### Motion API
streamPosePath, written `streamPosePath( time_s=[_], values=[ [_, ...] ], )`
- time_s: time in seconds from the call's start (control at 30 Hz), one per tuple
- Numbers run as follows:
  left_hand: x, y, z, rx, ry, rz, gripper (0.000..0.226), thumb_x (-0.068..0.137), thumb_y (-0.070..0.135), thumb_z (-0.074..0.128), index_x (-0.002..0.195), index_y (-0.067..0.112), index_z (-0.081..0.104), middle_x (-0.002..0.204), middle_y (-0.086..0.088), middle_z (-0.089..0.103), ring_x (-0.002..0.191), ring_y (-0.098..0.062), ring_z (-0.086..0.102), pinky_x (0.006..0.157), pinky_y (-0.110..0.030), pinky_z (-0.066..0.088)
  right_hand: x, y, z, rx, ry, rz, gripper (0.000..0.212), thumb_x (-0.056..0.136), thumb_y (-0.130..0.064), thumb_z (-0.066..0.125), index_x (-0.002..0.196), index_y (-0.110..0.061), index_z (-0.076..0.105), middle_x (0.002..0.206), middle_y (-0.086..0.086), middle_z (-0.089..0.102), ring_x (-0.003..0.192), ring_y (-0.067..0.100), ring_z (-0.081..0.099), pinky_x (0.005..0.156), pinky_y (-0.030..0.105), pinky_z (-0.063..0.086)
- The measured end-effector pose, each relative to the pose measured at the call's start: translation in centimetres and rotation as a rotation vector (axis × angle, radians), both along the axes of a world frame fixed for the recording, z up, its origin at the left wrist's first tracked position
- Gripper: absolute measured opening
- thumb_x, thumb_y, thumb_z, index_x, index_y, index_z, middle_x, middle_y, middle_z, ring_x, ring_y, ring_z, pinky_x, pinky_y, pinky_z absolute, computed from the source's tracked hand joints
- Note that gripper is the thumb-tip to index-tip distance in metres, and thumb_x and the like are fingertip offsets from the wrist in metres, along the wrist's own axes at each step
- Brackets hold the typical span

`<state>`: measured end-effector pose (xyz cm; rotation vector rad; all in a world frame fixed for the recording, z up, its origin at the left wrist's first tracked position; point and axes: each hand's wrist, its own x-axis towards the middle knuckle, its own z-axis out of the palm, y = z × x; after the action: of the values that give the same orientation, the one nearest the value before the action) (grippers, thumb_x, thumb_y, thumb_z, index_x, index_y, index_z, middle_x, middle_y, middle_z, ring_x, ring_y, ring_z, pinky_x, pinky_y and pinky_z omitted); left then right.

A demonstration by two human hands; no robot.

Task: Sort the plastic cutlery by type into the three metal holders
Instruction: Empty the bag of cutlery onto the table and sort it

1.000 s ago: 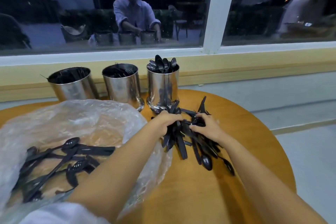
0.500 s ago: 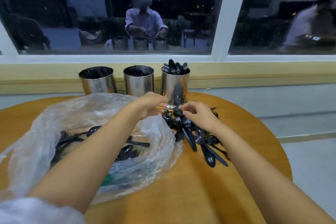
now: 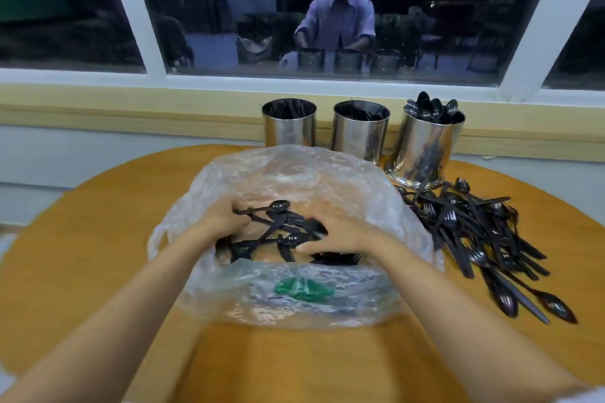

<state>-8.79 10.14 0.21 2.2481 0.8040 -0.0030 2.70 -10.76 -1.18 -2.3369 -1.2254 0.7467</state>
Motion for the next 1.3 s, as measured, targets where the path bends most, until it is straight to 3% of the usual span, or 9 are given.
streamPosePath(
  time_s=[0.1, 0.23, 0.37, 0.5, 0.67, 0.8, 0.97, 1.1, 1.3],
  values=[
    [-0.9, 2.1, -0.8, 0.077, 0.073, -0.01, 0.018, 0.091, 0.014, 0.067, 0.101, 0.003, 0.056, 0.092, -0.016, 0.061, 0.085, -0.028, 0.055, 0.066, -0.033, 0.039, 0.4, 0.4, -1.3, -0.083, 0.061, 0.089, 0.098, 0.083, -0.055, 0.068, 0.155, -0.027, 0.007, 0.162, 0.0, 0.009, 0.149, 0.024, 0.014, 0.119, 0.044, 0.02],
    [-0.7, 3.5, -1.7, 0.276, 0.283, -0.146, 0.05, 0.089, 0.042, 0.069, 0.114, 0.0, 0.057, 0.106, -0.018, 0.063, 0.097, -0.03, 0.06, 0.076, -0.034, 0.044, 1.5, 0.2, -2.9, -0.313, -0.058, 0.176, 0.114, 0.073, -0.066, 0.069, 0.148, -0.047, -0.015, 0.161, -0.001, -0.019, 0.149, 0.031, -0.005, 0.118, 0.056, 0.013],
    [-0.4, 2.6, -2.9, 0.483, 0.282, -0.298, 0.046, 0.089, 0.047, 0.064, 0.111, 0.007, 0.058, 0.103, -0.01, 0.066, 0.094, -0.028, 0.062, 0.078, -0.034, 0.044, 1.0, 0.6, -2.7, -0.151, -0.208, 0.068, 0.107, 0.079, -0.053, 0.073, 0.155, -0.032, 0.001, 0.163, -0.001, 0.008, 0.148, 0.027, 0.009, 0.116, 0.043, 0.017],
    [-0.6, 0.8, -3.7, 0.428, 0.149, -0.424, 0.034, 0.096, 0.035, 0.056, 0.123, 0.015, 0.053, 0.111, -0.006, 0.06, 0.114, -0.028, 0.049, 0.09, -0.036, 0.042, 1.1, 2.3, -3.2, 0.069, -0.151, -0.055, 0.095, 0.077, -0.05, 0.076, 0.152, -0.026, 0.023, 0.15, 0.005, 0.039, 0.136, 0.026, 0.036, 0.106, 0.036, 0.035],
    [-1.3, -0.4, -2.7, 0.304, -0.042, -0.396, 0.048, 0.102, 0.038, 0.047, 0.142, 0.012, 0.047, 0.145, -0.011, 0.045, 0.132, -0.031, 0.04, 0.105, -0.036, 0.035, 0.7, 2.4, -3.8, 0.153, -0.047, -0.076, 0.114, 0.07, -0.057, 0.078, 0.154, -0.033, 0.005, 0.159, 0.001, 0.018, 0.142, 0.025, 0.027, 0.113, 0.043, 0.033],
    [-1.0, -0.1, -2.9, 0.372, 0.217, -0.39, 0.1, 0.071, 0.074, 0.066, 0.147, 0.017, 0.034, 0.15, -0.012, 0.033, 0.131, -0.035, 0.035, 0.107, -0.043, 0.037, 0.5, 2.0, -3.6, -0.094, -0.175, 0.028, 0.134, 0.057, -0.074, 0.075, 0.152, -0.038, -0.012, 0.163, 0.003, 0.001, 0.149, 0.029, 0.005, 0.116, 0.055, 0.023],
    [0.5, -1.0, -3.4, 0.426, 0.284, -0.26, 0.097, 0.076, 0.065, 0.07, 0.144, 0.007, 0.031, 0.155, -0.021, 0.025, 0.139, -0.039, 0.029, 0.114, -0.046, 0.024, -0.1, 3.0, -3.2, -0.062, -0.254, -0.055, 0.099, 0.081, -0.052, 0.07, 0.154, -0.019, 0.013, 0.152, 0.012, 0.033, 0.133, 0.031, 0.039, 0.104, 0.041, 0.041],
    [0.8, -0.4, -2.7, 0.359, 0.24, -0.184, 0.083, 0.082, 0.038, 0.077, 0.14, 0.0, 0.031, 0.142, -0.021, 0.038, 0.129, -0.034, 0.04, 0.101, -0.038, 0.039, -0.1, 3.5, -3.0, -0.056, -0.274, -0.116, 0.042, 0.087, -0.03, 0.066, 0.12, -0.013, 0.046, 0.106, 0.01, 0.059, 0.092, 0.027, 0.057, 0.079, 0.042, 0.051],
    [0.1, 0.5, -3.4, 0.318, 0.225, -0.208, 0.043, 0.091, 0.018, 0.067, 0.122, -0.001, 0.045, 0.103, -0.014, 0.056, 0.083, -0.023, 0.048, 0.068, -0.029, 0.037, -0.3, 3.8, -2.3, -0.141, -0.231, -0.117, 0.037, 0.085, -0.026, 0.068, 0.11, -0.008, 0.048, 0.086, 0.008, 0.058, 0.077, 0.024, 0.056, 0.063, 0.036, 0.044]
  ],
)
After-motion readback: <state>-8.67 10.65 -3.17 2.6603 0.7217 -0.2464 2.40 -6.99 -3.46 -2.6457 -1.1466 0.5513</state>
